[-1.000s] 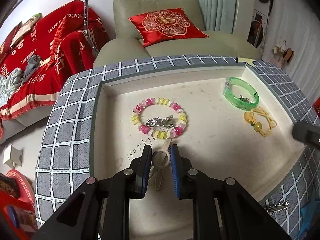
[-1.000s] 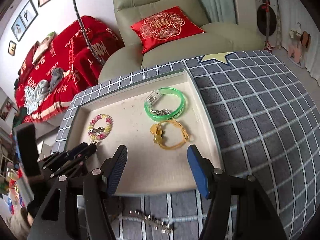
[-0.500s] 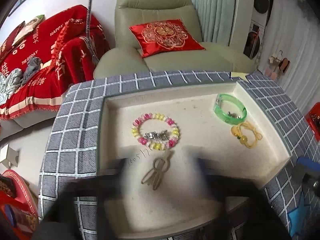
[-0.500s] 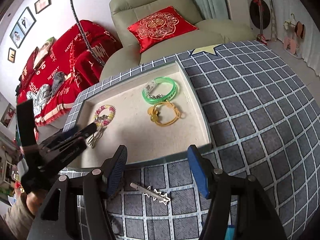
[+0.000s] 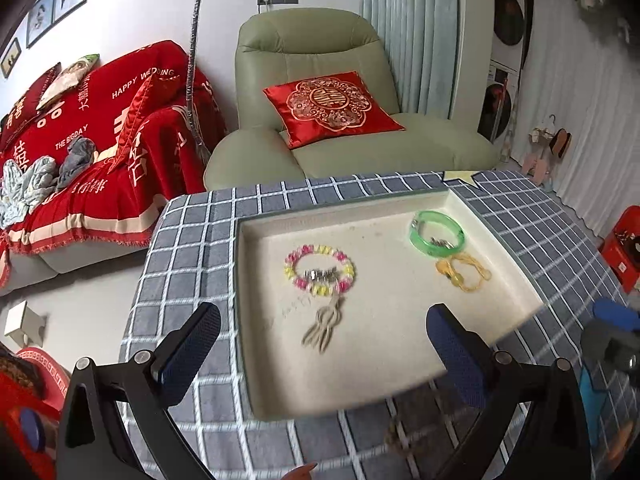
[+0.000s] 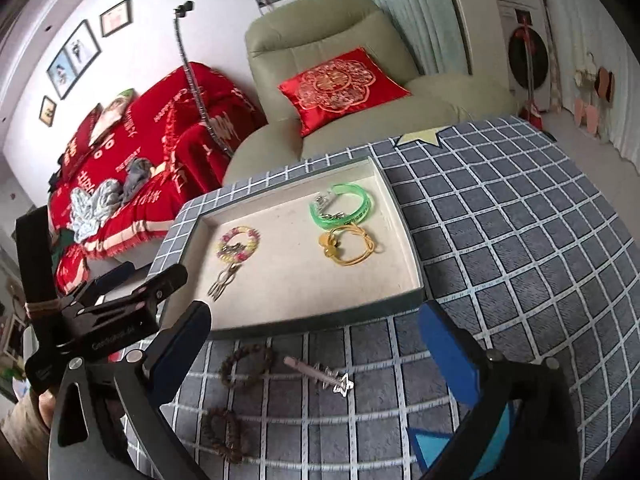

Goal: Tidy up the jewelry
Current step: 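Lift both open grippers out of the tray toward the loose jewelry, then grasp the brown coiled bead bracelet with the left gripper while the right grasps the black claw clip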

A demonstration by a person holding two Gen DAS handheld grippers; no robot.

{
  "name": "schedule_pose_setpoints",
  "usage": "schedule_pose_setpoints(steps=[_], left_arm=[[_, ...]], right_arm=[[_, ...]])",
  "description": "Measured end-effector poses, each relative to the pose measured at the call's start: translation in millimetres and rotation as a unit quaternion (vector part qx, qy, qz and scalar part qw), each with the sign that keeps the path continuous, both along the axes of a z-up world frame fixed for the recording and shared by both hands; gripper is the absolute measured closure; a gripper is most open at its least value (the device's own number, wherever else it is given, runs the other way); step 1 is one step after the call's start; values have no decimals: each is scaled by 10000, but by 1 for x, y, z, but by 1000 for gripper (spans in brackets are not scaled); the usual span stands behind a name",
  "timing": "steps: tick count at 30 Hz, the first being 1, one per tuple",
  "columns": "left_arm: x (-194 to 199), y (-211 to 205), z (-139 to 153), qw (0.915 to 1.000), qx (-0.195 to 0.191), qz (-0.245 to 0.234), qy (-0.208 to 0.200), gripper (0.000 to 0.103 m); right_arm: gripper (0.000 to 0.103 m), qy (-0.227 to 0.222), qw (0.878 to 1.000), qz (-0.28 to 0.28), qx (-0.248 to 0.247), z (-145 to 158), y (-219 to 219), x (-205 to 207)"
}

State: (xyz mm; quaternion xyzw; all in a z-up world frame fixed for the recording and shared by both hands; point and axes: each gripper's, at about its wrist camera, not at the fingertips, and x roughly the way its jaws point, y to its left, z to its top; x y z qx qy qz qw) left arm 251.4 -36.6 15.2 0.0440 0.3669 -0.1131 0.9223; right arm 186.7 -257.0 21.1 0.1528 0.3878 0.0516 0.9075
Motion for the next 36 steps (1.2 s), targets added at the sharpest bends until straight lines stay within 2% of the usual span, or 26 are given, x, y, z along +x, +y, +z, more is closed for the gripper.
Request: schedule_pose_setpoints(steps=[4, 13, 17, 24, 29, 36], left_arm=[[-26, 8, -1, 9999, 101, 15, -16, 0], [-71, 21, -33, 9981, -45, 9, 619, 0], [-86, 21, -47, 9961, -132, 43, 867, 0], [-98, 15, -62, 9943, -137, 56, 1055, 0], [-98, 15, -69, 9922, -221, 111, 1221, 0], [-96, 11, -76, 9914, -113, 158, 1296, 0]], right_arm=[[0, 278, 9996, 88, 47, -2, 0, -15], [0, 561, 9983, 157, 99, -22, 6, -73], [0, 665, 9971, 310, -186, -34, 22, -100], [0, 793, 9930, 649, -582, -55, 49, -132], [0, 889, 9913, 727, -650, -65, 54, -139], [0, 890, 9890, 856, -816, -73, 60, -137]])
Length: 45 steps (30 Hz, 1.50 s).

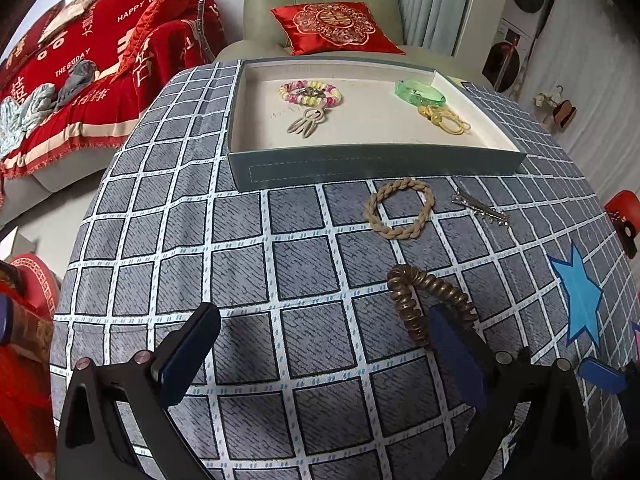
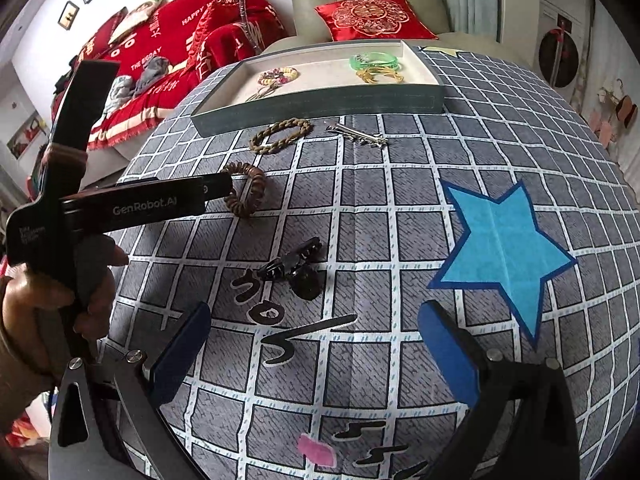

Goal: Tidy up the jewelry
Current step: 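Grasp the brown coiled bead bracelet with the left gripper while the right grasps the black claw clip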

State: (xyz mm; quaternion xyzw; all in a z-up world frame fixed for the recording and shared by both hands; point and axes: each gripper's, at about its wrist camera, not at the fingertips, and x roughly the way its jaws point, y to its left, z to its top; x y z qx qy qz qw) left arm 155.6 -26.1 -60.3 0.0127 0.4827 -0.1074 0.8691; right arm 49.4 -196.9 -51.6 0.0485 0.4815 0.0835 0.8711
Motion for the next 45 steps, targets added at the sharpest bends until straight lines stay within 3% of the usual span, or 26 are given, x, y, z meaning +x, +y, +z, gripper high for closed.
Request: schedule_pose_setpoints(steps=[12, 24, 28, 32, 35, 37, 45], left_arm=[[4, -6, -6, 9999, -11, 16, 99, 0], [0, -17, -5, 9997, 179, -193, -2, 0], [-2, -19, -2, 9994, 192, -289, -64, 17], [-4, -22, 0, 9991, 173, -379, -112, 32], [-6, -23, 1, 9987, 132, -464, -148, 55], [-6, -23, 2, 9984, 51, -552, -124, 76], [-12, -15, 6, 9977, -272, -604, -121, 76]], right_arm=[[5, -93, 9991, 278, -298, -7, 13, 11], [44, -230, 9978, 387, -496, -9, 19, 20], [62, -248, 9978, 385, -480, -8, 20, 20], [64, -248, 9981, 386, -414, -8, 21, 19], [64, -235, 9986, 329, -340, -8, 19, 19], [64, -220, 9989, 277, -310, -7, 17, 19], [64, -208, 9996, 134, -111, -1, 5, 14]])
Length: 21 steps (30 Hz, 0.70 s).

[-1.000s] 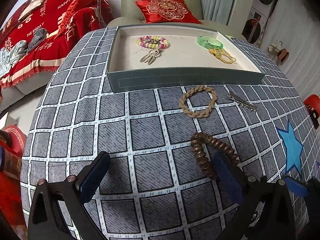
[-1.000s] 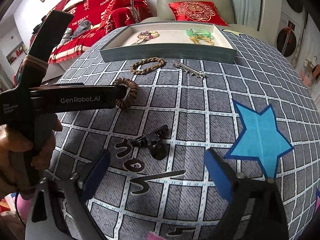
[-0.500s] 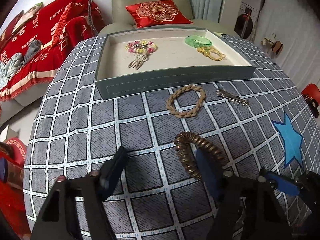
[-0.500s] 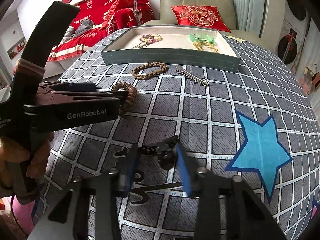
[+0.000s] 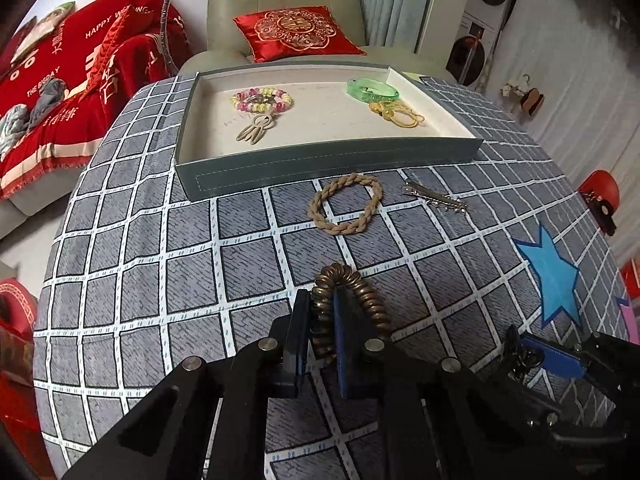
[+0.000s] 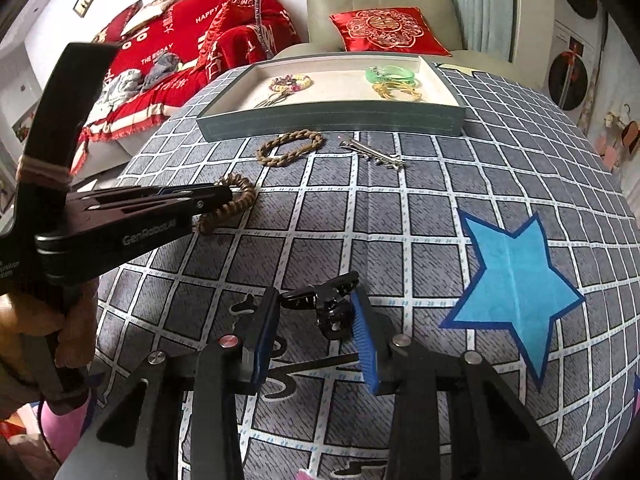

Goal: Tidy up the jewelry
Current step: 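Grasp the brown coiled bead bracelet with the left gripper while the right grasps the black claw clip, then set the coiled bracelet beside the beaded bracelet with the left while the right sets the clip on the cord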

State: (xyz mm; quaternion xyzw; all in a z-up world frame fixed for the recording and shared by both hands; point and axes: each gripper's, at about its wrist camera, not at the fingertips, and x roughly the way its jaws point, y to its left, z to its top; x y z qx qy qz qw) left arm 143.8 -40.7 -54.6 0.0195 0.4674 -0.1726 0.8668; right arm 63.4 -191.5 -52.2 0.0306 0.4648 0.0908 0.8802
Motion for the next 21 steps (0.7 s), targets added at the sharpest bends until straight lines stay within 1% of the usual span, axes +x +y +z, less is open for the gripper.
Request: schedule_pose_setpoints(steps=[10, 21], left_arm=[[-8, 12, 20, 9995, -275, -31, -181, 76], [-6, 20, 38, 9985, -418, -41, -352, 76]], right_arm=[[64, 134, 9988, -259, 386, 3, -21, -3], [64, 19, 9969, -461, 638, 22, -39, 9]])
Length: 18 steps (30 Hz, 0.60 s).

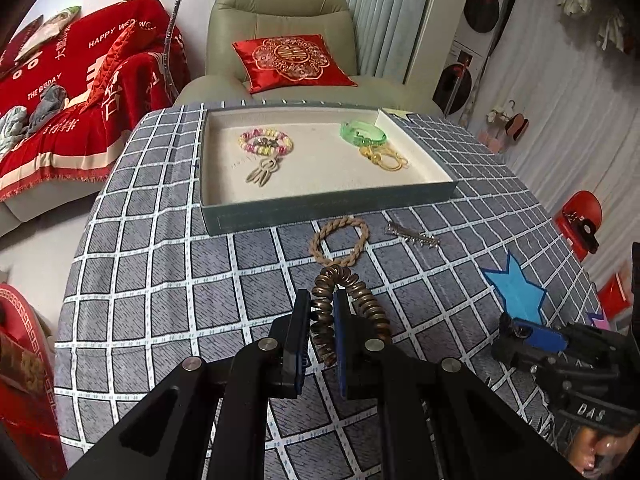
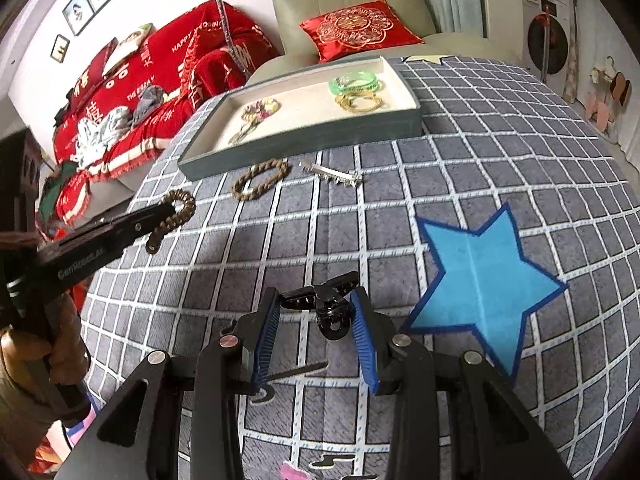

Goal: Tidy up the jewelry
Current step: 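Set the coiled bracelet beside the beaded bracelet with the left while the right sets the clip on the cord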

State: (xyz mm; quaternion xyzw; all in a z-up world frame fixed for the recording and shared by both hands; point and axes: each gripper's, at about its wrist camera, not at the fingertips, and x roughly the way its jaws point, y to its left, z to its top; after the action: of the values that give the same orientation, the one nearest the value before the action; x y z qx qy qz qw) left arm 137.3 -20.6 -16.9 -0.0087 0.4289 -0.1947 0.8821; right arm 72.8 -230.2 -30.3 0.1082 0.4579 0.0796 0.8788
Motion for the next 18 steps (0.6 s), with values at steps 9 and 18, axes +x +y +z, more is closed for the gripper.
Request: schedule_pose_setpoints(steps=[9, 18], left_arm=[[17, 10, 23, 9998, -171, 41, -133, 76], [62, 8, 55, 9991, -196, 86, -356, 76]], right_arm=[[64, -237, 9996, -24, 149, 36, -16, 32], [64, -481, 9988, 6, 133, 80, -28, 88]])
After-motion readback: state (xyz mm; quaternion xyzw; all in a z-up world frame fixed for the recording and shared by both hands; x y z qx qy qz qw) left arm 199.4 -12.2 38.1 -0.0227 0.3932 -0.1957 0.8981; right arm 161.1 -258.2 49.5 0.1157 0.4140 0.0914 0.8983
